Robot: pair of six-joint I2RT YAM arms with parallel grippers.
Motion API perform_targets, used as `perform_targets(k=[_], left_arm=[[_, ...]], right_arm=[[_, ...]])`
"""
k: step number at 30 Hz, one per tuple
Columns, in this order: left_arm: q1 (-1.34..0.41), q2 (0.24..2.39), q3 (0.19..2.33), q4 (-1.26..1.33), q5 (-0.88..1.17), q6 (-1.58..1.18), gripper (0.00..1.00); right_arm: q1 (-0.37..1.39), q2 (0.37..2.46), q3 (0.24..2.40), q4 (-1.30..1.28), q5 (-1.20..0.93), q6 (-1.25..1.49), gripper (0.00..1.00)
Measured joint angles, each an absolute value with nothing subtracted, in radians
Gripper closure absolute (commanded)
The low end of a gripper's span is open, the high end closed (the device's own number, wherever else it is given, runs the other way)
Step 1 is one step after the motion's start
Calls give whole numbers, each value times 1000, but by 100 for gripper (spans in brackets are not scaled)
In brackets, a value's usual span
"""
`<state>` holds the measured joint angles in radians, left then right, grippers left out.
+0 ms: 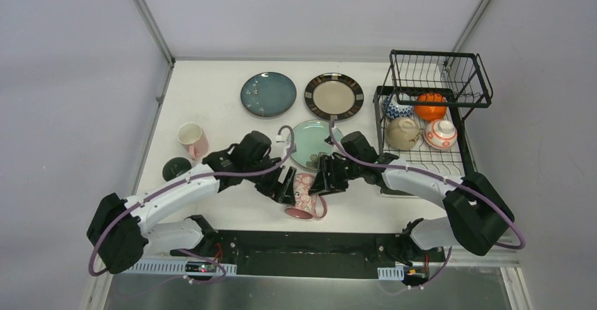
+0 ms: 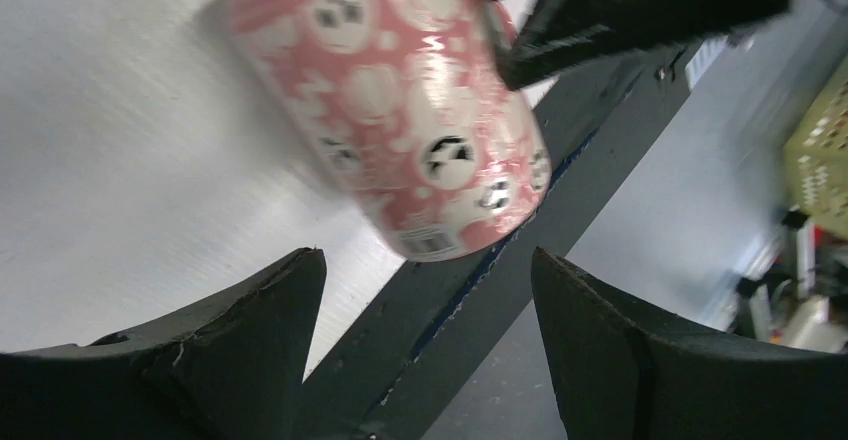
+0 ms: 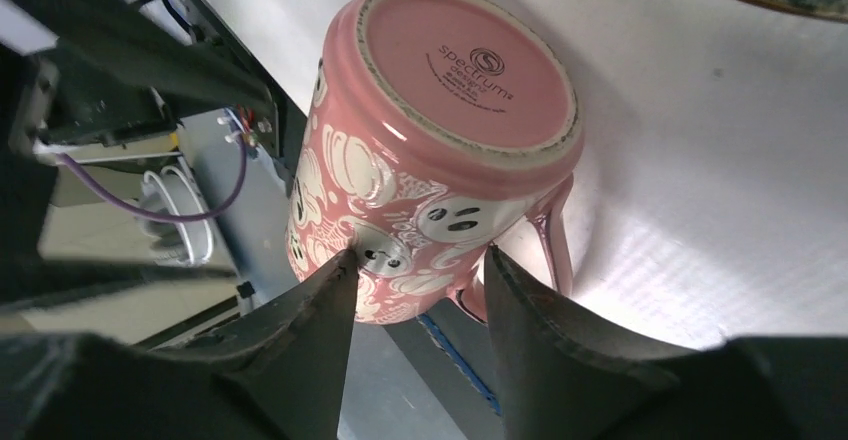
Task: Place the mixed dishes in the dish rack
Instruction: Pick up the cup at the center of the board.
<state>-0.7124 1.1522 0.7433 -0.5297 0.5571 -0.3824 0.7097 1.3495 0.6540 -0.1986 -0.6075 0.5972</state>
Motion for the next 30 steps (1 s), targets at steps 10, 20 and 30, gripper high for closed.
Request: perform_targets(k=[10,20,30], left_arm=[[-863,953,579,-377,325,-313,21],[-878,993,579,-375,253,-356,14],[-878,963,744,-569,231,-768,1]], right_arm=[[773,1392,640,-57,-530,808,51],[713,1227,640,-147,-451,770,45],[679,1149,640,-225,-396,731,44]])
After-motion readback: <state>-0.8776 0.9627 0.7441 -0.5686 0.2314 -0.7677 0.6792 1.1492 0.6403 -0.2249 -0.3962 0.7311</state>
